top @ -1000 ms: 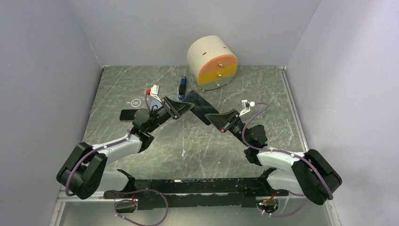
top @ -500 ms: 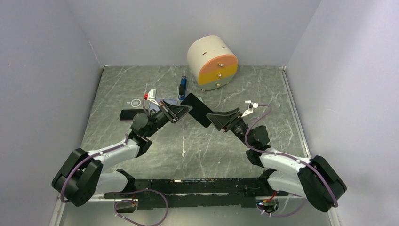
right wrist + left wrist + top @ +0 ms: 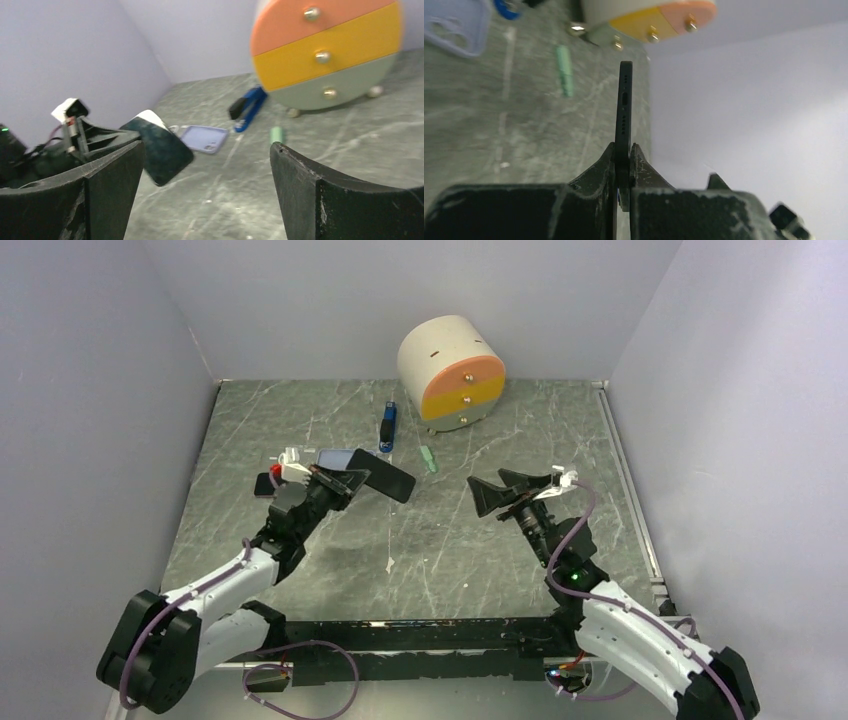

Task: Take the phone out of the phone case
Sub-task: Place the phone at the center of the board.

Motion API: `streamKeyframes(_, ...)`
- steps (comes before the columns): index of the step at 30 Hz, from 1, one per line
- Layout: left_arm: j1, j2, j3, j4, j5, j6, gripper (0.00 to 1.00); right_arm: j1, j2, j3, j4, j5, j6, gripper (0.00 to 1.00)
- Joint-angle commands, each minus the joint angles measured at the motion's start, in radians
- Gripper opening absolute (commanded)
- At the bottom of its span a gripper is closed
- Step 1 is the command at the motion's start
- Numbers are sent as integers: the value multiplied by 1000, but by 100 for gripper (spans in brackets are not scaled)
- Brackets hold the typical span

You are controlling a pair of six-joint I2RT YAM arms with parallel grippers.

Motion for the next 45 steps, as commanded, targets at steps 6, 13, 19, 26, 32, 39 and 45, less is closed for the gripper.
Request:
streamKeyframes(6, 169, 65, -16, -83, -20, -195, 2, -4, -127, -21, -152, 282, -189, 99)
streamKeyframes(13, 210, 123, -18, -135, -50, -255, 3, -3, -122, -50, -123, 324, -196, 99)
streamKeyframes(19, 229, 182, -8, -154, -74, -291, 3, -4, -97, -54, -109, 324, -200, 99)
streamKeyframes(26, 241, 273, -9, -99, -99, -333, 3, -4, -88, -59, -100, 328, -201, 99)
streamKeyframes(32, 241, 323, 5, -85, -127, -345, 20, -4, -80, -60, -100, 326, -201, 99)
streamKeyframes(39, 243, 343, 8, -97, -175, -352, 24, -3, -77, -60, -98, 323, -201, 99)
streamKeyframes(45, 243, 381, 11, -52, -189, -350, 22, -4, -69, -60, -96, 321, -203, 99)
